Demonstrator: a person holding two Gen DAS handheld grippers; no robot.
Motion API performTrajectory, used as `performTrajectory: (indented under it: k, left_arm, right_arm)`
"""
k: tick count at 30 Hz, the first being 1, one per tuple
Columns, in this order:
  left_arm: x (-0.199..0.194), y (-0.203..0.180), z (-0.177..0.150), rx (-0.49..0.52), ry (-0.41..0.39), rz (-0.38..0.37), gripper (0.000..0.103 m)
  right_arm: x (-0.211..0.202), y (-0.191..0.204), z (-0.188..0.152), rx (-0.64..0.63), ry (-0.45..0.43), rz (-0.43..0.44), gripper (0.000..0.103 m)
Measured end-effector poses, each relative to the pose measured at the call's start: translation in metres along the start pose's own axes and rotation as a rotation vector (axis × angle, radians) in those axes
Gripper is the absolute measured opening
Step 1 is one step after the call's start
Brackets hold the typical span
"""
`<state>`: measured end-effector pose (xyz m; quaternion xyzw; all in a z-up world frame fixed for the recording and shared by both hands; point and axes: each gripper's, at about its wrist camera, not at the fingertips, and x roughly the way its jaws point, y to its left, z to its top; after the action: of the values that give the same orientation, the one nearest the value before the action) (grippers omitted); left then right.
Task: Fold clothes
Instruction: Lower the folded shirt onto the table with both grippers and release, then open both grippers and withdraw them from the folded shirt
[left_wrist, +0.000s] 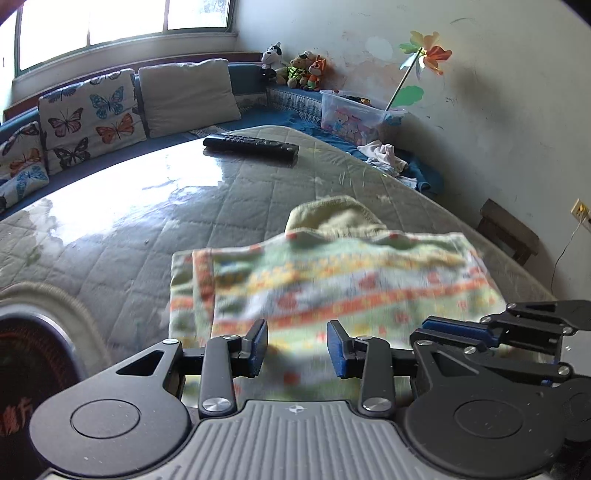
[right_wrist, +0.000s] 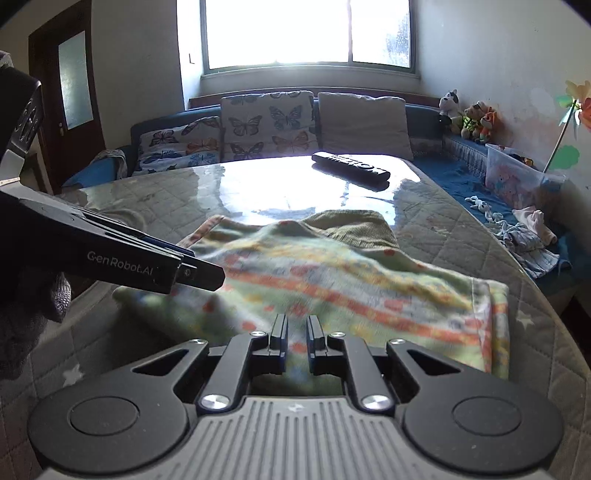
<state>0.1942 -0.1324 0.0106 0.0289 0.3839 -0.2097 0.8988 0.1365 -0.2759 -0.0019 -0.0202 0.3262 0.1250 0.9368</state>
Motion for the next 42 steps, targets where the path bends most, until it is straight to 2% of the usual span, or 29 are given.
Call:
performTrajectory:
  k: [2,7,10,13,17,21,25,27,30,32,34,38,40,42]
  left_arm:
    - [-0.002,0.001,-0.009,0.001,0.008,0.007,0.038]
    - [-0.009,0.006,-0.02,-0.027,0.002,0.002,0.039]
    - [-0.012,0.008,-0.022,-0.038,-0.002,0.0,0.038]
    - [-0.017,0.01,-0.025,-0.05,-0.006,-0.002,0.039]
    - [-0.028,0.011,-0.03,-0.062,-0.02,-0.002,0.046]
    - [-0.039,0.01,-0.035,-0.064,-0.036,0.002,0.05]
    - [-0.05,0.007,-0.042,-0.057,-0.055,0.011,0.059]
    - [-0.055,0.006,-0.046,-0.054,-0.066,0.014,0.064]
    - [-0.062,0.004,-0.051,-0.052,-0.076,0.01,0.075]
    - [-0.067,0.002,-0.054,-0.047,-0.083,0.012,0.086]
    - [-0.072,0.0,-0.057,-0.042,-0.092,0.013,0.093]
    - [-0.079,-0.004,-0.063,-0.036,-0.105,0.013,0.101]
    - [-0.083,-0.006,-0.066,-0.034,-0.108,0.013,0.103]
    - [-0.087,-0.007,-0.069,-0.032,-0.112,0.011,0.103]
  right_arm:
    - [-0.007,0.004,-0.008,0.002,-0.001,-0.003,0.015]
    - [-0.026,0.002,-0.021,0.024,-0.02,-0.024,0.016]
    - [-0.03,-0.013,-0.022,0.082,-0.048,-0.072,0.016]
    - [-0.027,-0.027,-0.027,0.121,-0.038,-0.13,0.017]
    - [-0.036,-0.041,-0.037,0.163,-0.052,-0.173,0.024]
    - [-0.042,-0.056,-0.047,0.205,-0.047,-0.222,0.024]
    - [-0.049,-0.057,-0.05,0.227,-0.066,-0.217,0.026]
    - [-0.051,-0.056,-0.05,0.226,-0.083,-0.225,0.037]
    - [-0.049,-0.058,-0.051,0.229,-0.07,-0.23,0.037]
    - [-0.05,-0.055,-0.05,0.218,-0.073,-0.234,0.038]
    - [-0.054,-0.052,-0.049,0.217,-0.081,-0.228,0.046]
    - [-0.062,-0.04,-0.047,0.193,-0.092,-0.208,0.065]
    - [-0.063,-0.033,-0.048,0.181,-0.096,-0.2,0.069]
    - [-0.064,-0.027,-0.049,0.177,-0.094,-0.194,0.078]
